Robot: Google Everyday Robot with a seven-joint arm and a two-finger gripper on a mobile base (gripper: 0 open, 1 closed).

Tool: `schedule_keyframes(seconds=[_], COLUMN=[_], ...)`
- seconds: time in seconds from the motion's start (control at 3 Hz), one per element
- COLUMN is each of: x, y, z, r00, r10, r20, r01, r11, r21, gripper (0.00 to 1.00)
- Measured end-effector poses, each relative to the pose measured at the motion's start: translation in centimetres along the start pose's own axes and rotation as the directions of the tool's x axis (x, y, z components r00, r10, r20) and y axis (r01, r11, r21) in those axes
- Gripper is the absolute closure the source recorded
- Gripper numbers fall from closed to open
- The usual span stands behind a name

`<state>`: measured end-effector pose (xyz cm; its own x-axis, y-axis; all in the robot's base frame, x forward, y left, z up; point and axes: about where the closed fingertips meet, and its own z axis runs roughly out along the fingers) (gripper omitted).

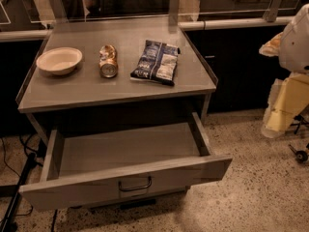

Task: Close top drawer

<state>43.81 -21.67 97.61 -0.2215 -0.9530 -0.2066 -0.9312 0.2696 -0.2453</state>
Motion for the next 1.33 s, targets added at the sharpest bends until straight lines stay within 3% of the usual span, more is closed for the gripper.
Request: schedule_keyframes(seconds=[0.33, 0.67, 1.33], x=[0.00, 0.00, 0.00], y=[0.00, 0.00, 0.00], z=[0.00, 0.00, 0.00], r00=[1.000, 1.000, 1.000], r10=[0.000, 0.000, 0.000], r20=[0.000, 0.000, 0.000], r01=[0.000, 0.000, 0.000], r11=[1.0000, 1.0000, 1.0000], r21=[0.000, 0.000, 0.000], gripper=[0.00, 0.14, 0.60])
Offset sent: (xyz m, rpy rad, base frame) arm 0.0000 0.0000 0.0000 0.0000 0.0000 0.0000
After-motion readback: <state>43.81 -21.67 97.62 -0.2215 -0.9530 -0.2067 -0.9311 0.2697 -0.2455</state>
